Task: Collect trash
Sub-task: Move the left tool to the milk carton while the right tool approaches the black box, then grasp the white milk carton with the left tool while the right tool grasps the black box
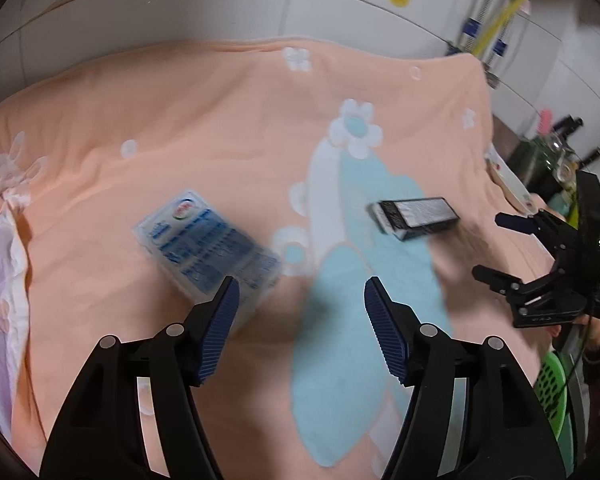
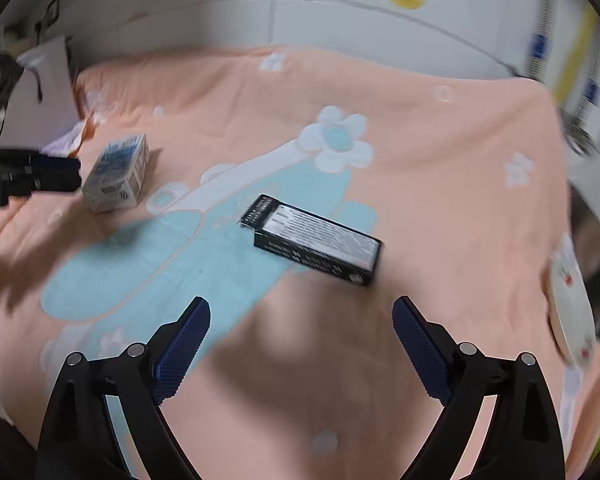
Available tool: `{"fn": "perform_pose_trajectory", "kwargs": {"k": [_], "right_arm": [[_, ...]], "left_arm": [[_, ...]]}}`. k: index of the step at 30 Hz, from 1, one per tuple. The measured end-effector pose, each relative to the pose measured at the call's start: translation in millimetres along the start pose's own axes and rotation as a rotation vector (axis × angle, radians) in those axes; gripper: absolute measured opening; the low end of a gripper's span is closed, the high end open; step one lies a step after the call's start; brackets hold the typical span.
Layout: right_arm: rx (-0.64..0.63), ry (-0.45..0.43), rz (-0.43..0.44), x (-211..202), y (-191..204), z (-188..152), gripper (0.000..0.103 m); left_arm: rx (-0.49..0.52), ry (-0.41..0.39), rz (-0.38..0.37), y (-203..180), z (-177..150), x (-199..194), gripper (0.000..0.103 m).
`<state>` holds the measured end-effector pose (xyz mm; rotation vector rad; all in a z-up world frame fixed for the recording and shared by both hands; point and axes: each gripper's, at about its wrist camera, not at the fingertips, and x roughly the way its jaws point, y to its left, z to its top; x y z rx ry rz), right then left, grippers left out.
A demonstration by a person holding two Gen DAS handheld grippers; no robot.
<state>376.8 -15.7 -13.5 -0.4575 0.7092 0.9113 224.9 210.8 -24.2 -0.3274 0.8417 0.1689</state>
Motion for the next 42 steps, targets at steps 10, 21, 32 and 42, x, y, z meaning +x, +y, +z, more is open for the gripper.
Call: {"fn": "perform_pose_trajectory", "kwargs": {"k": [10,21,32,42], "right_arm": [[-0.223,0.086,0.058,72.0,-2.4,37.5,0.09],[-0.217,0.153,0.202,113.5,-22.9,56.0,0.093],[-0.157,0.21,0.281,103.7,-31.0,46.4,0.092],[-0.082,0.176,0.283,83.0,-29.8,31.2,0.07]], "left_arm": [[-0.081,0.032,0.017,32.1,8.6,16.3,0.065],[-0.096,0.039,0.034,38.7,18.0,27.1,0.068],[-0.198,0.042,0.123,57.3,32.7,39.2,0.078],[-0.336,0.094,0.172,64.1,41.4,54.3,0.084]]}}
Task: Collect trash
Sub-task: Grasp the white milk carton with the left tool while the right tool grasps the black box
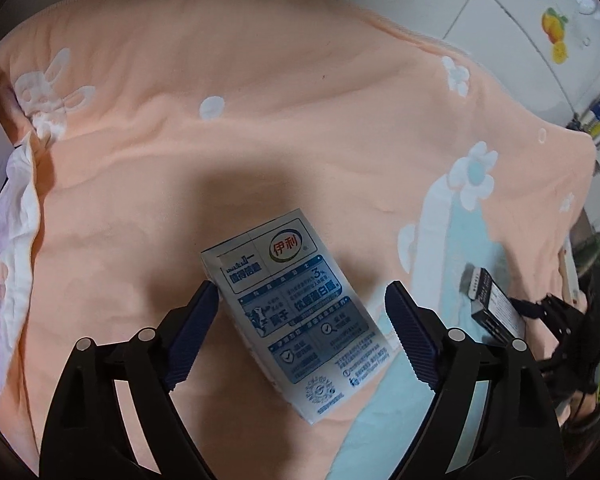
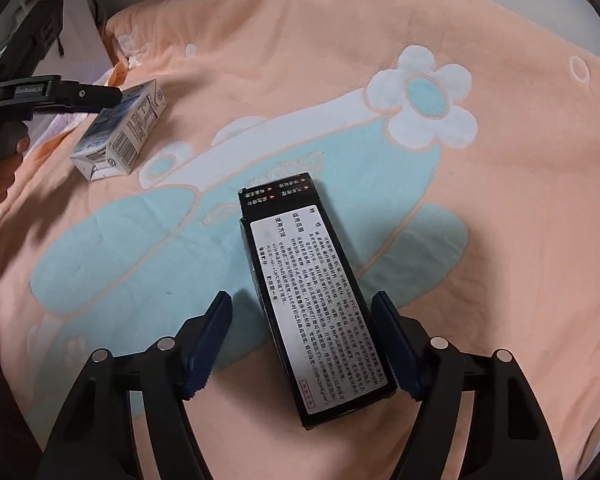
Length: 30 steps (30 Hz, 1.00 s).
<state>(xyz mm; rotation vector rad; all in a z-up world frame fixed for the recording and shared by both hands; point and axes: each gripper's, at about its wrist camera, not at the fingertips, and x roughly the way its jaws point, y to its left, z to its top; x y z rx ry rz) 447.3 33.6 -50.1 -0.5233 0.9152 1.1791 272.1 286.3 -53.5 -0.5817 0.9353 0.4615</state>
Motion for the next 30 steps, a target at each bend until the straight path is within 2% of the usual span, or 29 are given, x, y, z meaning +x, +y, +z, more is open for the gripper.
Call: {"fn": "perform_pose_trajectory", "kwargs": {"k": [7,11,13,21,27,30], "right_arm": [[0.051,-0.022,-0.014,0.6,-1.1,-0.4,0.069],[0.065,-0.032,-0.04,-1.7,-1.8,-2.0,0.06],[0.062,-0.032,-0.043,0.0,0.5,-0.1,0.059],[0.058,-0.059,-0.047,3.5,-0.4,3.9,0.062],[0.079,-0.071,-0.09,-2.5,8.7,1.1,0.047],[0.105,-0.094,-0.112,-13.1,16.8,-7.3,0.044]], "left_arm": [[-0.018,0.046,0.085,-9.5,4.4,23.1,0.084],[-0.008,0.063,0.12,-16.8,2.1,32.9,0.084],[0.005,0.07,0.134,-19.6,0.7,36.4,0.084],[0.031,0.054,0.11,-26.3,-2.5,42.4,0.078],[0.064,0.047,0.054,-26.3,-10.6,29.8,0.074],[0.088,0.041,0.019,-30.1,-16.8,20.7,0.073]]}}
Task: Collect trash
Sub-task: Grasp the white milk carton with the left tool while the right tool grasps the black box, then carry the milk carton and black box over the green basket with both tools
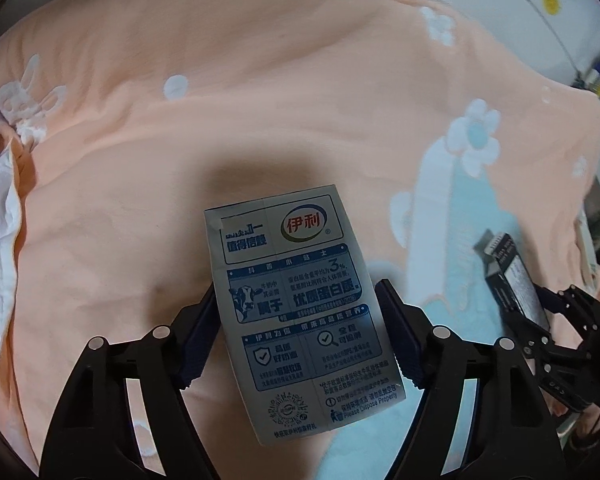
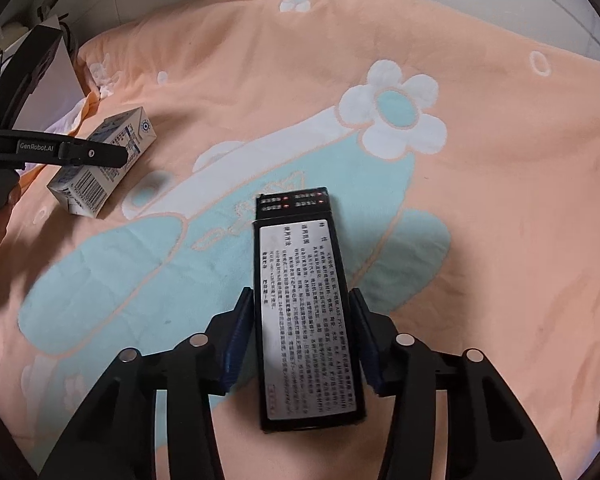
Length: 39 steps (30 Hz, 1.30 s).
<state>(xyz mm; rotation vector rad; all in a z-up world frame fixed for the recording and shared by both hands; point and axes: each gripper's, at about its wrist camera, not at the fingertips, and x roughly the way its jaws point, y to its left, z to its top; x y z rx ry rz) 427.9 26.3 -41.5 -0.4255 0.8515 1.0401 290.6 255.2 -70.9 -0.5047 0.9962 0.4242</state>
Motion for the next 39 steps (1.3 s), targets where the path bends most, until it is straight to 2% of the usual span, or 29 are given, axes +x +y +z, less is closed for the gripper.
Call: {"fn": "perform_pose_trajectory", "kwargs": {"k": [4,12,14,20,27,39], "right_arm": [[0.055,-0.036,-0.025,-22.6,5.8,-14.9,0.044],[0.152,-0.098,-0.081,-77.7,38.6,-57.1,0.044],[0.155,-0.109,-0.134,-93.6,52.6,-70.8,0.044],[0.205,-0.134,-0.212,-133.9,85.3,-109.3,0.044],[0.292,-0.164,-0.286,-168.2,110.4,-154.3,0.044],[0.468,-0.197,-0.373,-207.4,136.6,-225.3,0.044]], "left_arm": [[0.058,-0.022,-0.039,-7.8,-8.7,-18.9,0.073],[0.158,-0.04,-0.173,-36.0,-45.0,-58.3,0.073],[0.19,-0.046,-0.198,-46.8,-56.5,-65.9,0.073],[0.269,-0.057,-0.263,-74.2,-90.7,-90.9,0.073],[0.351,-0.051,-0.333,-110.6,-125.1,-101.8,0.073],[0.451,-0.04,-0.419,-140.1,-170.4,-120.2,0.073]]}}
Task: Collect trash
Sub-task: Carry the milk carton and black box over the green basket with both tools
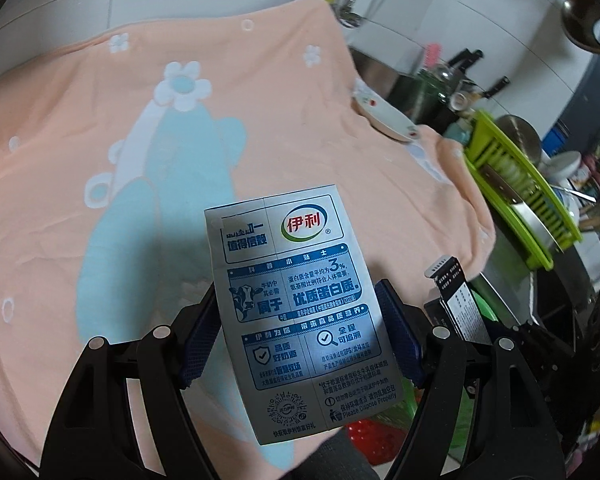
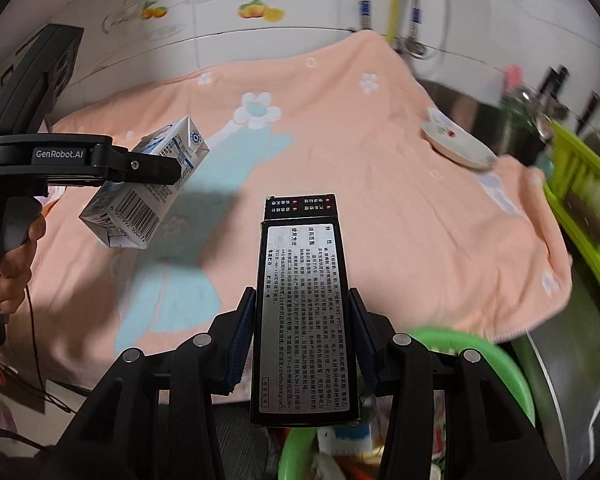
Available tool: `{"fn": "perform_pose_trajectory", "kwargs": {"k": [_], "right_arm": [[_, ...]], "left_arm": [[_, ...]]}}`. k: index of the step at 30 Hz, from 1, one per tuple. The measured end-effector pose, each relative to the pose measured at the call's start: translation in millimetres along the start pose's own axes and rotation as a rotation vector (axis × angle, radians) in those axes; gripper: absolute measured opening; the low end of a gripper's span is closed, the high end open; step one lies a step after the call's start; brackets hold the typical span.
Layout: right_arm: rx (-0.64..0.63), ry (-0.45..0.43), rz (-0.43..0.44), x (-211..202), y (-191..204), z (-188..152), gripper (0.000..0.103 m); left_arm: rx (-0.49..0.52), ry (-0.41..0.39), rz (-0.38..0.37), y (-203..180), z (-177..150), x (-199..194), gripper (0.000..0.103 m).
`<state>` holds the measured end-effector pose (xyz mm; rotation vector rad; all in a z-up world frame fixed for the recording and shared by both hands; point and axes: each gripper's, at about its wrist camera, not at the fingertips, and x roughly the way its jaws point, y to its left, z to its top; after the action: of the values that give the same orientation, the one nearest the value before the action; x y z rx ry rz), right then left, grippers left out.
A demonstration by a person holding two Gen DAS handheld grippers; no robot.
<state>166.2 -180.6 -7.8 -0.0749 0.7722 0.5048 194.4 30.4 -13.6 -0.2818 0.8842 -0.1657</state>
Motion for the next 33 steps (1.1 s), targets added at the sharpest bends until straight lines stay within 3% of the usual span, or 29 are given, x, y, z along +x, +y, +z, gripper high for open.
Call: {"fn": "perform_pose_trajectory", "kwargs": {"k": [33], "right_arm": [[0.302,-0.008,-0.269,-72.9,-75.8,-105.2,0.044]], "left_arm": [[0.236,0.082,-0.168,-117.1,-45.1,14.6,0.073]]}}
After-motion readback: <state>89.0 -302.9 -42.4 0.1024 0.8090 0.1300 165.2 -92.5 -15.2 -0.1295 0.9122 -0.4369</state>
